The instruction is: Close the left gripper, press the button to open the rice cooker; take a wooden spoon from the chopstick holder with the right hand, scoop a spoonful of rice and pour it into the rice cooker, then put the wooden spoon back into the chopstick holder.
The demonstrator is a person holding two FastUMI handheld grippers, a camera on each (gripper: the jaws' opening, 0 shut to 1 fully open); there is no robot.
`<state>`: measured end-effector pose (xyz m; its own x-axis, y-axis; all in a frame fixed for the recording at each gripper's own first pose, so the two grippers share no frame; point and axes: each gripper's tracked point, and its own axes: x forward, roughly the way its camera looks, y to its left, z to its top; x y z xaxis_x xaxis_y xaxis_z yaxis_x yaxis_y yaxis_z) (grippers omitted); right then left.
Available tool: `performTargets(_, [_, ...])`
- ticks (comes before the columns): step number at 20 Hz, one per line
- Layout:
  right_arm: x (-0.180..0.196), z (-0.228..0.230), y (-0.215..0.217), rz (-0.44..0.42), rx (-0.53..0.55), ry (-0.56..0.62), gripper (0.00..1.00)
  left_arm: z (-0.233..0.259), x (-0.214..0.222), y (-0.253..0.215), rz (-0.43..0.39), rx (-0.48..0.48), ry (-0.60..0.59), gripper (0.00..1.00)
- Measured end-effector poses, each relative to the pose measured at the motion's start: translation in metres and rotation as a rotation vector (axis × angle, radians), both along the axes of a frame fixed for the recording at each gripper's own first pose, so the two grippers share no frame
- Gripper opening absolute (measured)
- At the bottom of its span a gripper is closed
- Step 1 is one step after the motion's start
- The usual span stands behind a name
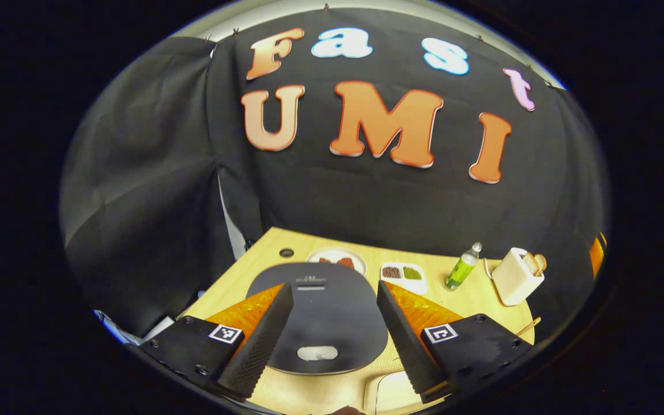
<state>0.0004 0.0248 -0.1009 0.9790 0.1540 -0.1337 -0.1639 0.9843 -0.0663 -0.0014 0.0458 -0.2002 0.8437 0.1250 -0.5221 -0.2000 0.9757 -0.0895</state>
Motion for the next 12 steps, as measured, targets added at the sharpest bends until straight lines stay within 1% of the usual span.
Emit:
performTargets(1, [0.001, 0.003, 0.000, 0.001, 0.004, -0.008, 0.90, 0.015, -0.001, 0.001, 0.007, 0.024, -0.048, 0.98])
performTargets(2, [0.002, 0.006, 0.001, -0.002, 0.004, -0.018, 0.86, 0.026, 0.000, -0.003, 0.015, 0.039, -0.094, 0.98])
performTargets(5, [0.003, 0.012, 0.003, -0.006, 0.007, -0.042, 0.86, 0.060, -0.004, -0.007, 0.021, 0.055, -0.213, 0.97])
performTargets(6, [0.002, 0.014, 0.005, -0.002, 0.010, -0.045, 0.82, 0.069, -0.006, -0.010, 0.011, 0.055, -0.243, 0.97])
performTargets(7, [0.001, 0.016, 0.007, 0.002, 0.010, -0.049, 0.82, 0.078, -0.007, -0.011, 0.010, 0.057, -0.267, 0.97])
performTargets(8, [0.001, 0.020, 0.007, 0.001, 0.009, -0.056, 0.86, 0.086, -0.008, -0.009, 0.012, 0.061, -0.289, 0.98])
performTargets(9, [0.001, 0.023, 0.008, -0.002, 0.011, -0.067, 0.82, 0.093, -0.009, -0.007, 0.020, 0.067, -0.311, 0.98])
performTargets(11, [0.000, 0.028, 0.009, -0.009, 0.018, -0.085, 0.82, 0.107, -0.012, -0.007, 0.028, 0.084, -0.357, 0.98])
performTargets(12, [-0.001, 0.028, 0.010, -0.008, 0.018, -0.087, 0.90, 0.111, -0.015, -0.006, 0.032, 0.104, -0.375, 0.98])
